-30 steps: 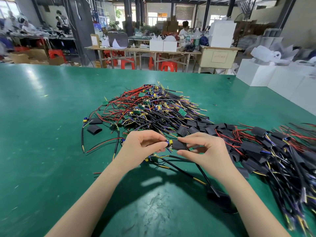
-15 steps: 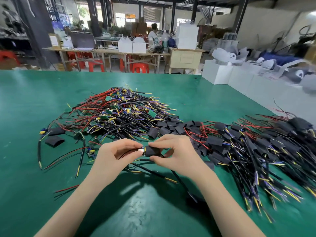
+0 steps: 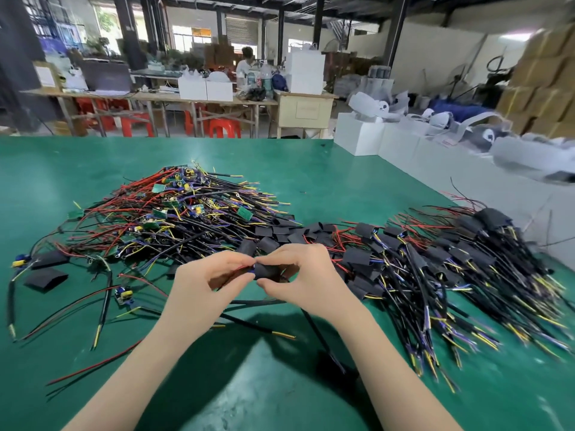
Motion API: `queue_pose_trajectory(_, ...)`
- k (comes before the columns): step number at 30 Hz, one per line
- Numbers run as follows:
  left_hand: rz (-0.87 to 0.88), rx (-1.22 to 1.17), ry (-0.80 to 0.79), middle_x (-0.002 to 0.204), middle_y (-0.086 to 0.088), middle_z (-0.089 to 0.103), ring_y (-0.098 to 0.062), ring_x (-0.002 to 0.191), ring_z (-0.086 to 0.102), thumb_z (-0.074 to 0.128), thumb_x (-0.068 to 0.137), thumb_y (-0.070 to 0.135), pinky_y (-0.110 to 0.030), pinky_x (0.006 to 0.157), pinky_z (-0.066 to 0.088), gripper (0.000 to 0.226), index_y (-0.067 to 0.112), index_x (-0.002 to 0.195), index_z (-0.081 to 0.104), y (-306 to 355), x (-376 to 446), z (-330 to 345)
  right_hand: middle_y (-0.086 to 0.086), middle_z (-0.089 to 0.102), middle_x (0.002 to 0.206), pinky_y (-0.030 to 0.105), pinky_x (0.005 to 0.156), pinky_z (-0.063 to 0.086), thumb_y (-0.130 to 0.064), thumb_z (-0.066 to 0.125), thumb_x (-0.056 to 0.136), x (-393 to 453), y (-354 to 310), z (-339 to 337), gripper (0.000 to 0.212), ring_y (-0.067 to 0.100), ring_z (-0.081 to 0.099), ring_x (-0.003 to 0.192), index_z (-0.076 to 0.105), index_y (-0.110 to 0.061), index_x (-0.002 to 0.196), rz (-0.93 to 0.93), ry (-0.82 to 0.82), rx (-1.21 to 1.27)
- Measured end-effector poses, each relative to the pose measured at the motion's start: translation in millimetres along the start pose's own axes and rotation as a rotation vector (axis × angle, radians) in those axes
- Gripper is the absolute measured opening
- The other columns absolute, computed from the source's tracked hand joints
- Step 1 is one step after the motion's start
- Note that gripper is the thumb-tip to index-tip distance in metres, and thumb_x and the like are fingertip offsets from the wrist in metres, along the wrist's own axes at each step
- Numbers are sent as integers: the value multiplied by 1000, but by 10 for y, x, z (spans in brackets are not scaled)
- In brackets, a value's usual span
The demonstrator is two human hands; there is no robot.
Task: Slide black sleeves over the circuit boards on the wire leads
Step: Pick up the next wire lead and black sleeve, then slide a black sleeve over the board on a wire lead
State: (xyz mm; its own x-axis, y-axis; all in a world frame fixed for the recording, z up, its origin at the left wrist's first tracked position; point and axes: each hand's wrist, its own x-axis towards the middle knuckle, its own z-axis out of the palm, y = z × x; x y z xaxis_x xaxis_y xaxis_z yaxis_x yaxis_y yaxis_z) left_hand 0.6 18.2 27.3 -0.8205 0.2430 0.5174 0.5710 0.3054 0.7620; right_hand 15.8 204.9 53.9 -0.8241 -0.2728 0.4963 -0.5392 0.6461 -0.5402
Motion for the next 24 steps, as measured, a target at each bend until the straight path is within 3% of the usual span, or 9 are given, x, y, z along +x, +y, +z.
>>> queue_pose_trajectory(4,12,34,-171,124,17,64,2,115,58,70,84,20,-17,101,41,37,29,120,64,12,13,57,3,70,79,36,69,49,-13,73,71,-49,-4,-168,25,17,61,70,77,-20,95,45,53,-89)
queue_pose_trajectory(6,44,149,-175,138,16,53,3,129,46,68,83,30,-18,109,32,50,29,131,56,-48,-15,14,-1,71,80,30,71,50,-14,76,69,-117,-1,-355,25,10,61,71,77,-19,93,78,173,-116)
queue_pose_trajectory(10,38,341,-60,126,11,59,-10,120,53,71,84,18,-30,105,36,43,22,126,61,-190,-71,-172,-10,74,81,17,72,50,-19,77,69,-292,135,-964,22,0,64,71,77,-27,90,257,483,-160)
queue_pose_trajectory(12,-3,383,-46,115,11,64,-10,111,57,74,83,15,-31,101,39,35,22,116,67,-251,-75,-250,1,75,80,30,78,54,-17,77,72,-339,283,-1246,17,12,69,75,77,-20,89,386,578,-242)
queue_pose_trajectory(14,-74,355,-72,104,16,67,-7,105,58,77,81,20,-28,97,41,28,25,107,70,-273,-73,-300,16,73,83,38,80,51,-14,76,74,-361,463,-1412,15,31,68,85,75,-9,88,508,512,-407)
queue_pose_trajectory(18,-135,364,-273,93,20,68,-2,95,59,83,73,30,-24,88,44,27,30,97,71,-333,-106,-306,16,71,92,36,80,46,-26,68,83,-373,726,-1389,23,33,63,95,73,-8,97,729,29,-640)
queue_pose_trajectory(19,-146,349,-300,91,19,69,-2,91,60,84,73,29,-23,84,46,25,31,95,71,-347,-112,-301,15,70,100,37,85,44,-29,68,83,-383,756,-1349,26,33,60,101,72,-10,102,731,18,-698)
queue_pose_trajectory(21,-152,324,-308,87,19,68,-1,83,60,84,74,27,-20,76,46,23,35,91,71,-371,-116,-290,17,63,117,40,95,38,-26,72,82,-375,769,-1249,32,37,52,114,71,-10,110,641,190,-718)
queue_pose_trajectory(24,-140,338,-311,85,18,67,-2,81,58,81,76,28,-20,74,47,18,33,91,72,-389,-118,-273,11,66,105,29,89,35,-15,74,79,-277,590,-1043,22,31,57,101,74,-11,101,353,410,-596)
